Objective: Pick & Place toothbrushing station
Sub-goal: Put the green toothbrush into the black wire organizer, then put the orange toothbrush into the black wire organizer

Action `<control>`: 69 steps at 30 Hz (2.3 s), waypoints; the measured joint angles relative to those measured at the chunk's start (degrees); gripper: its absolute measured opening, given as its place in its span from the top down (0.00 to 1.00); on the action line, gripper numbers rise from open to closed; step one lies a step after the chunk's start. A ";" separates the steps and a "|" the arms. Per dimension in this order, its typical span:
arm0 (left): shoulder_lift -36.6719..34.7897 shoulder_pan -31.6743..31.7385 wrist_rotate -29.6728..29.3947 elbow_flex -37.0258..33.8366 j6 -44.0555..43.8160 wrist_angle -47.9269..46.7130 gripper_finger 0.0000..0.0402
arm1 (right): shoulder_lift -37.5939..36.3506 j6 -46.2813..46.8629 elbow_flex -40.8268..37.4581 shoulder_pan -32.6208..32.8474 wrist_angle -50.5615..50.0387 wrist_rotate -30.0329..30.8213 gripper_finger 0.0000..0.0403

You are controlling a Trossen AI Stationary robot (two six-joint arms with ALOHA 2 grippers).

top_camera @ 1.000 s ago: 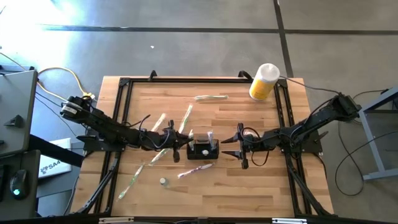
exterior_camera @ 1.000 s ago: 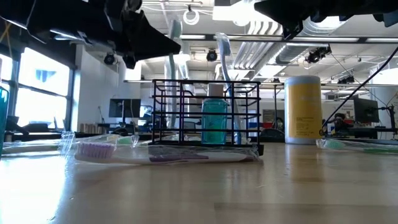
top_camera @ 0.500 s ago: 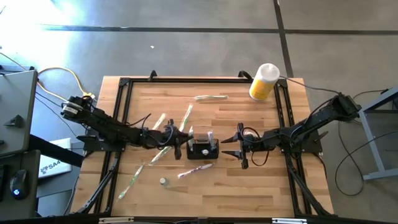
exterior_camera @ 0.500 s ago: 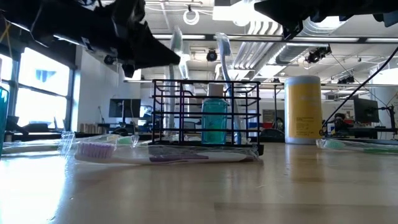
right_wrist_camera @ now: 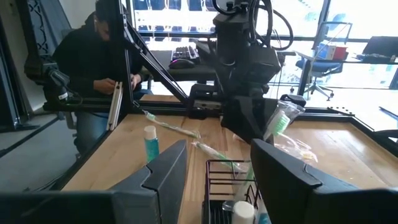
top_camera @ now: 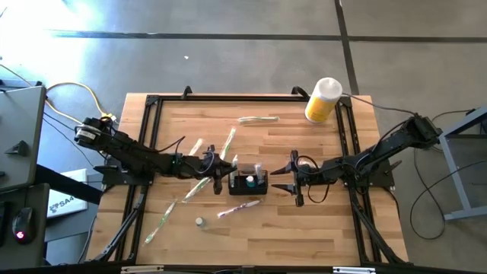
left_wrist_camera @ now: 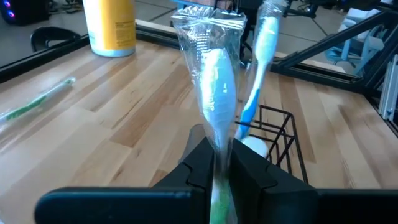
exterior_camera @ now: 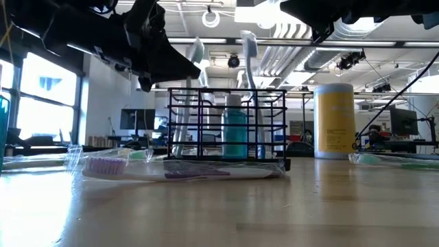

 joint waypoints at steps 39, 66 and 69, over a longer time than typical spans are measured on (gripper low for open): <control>0.00 0.00 2.64 0.00 -1.99 1.48 0.88 | 0.00 0.00 0.00 0.00 -0.48 0.02 0.57; -0.43 -0.85 3.25 0.00 4.36 5.56 0.71 | 0.01 -0.59 0.00 0.00 -1.16 -0.01 0.58; -1.33 -2.58 3.85 0.50 9.27 5.53 0.71 | 0.02 -0.68 0.00 0.00 -1.46 -0.02 0.58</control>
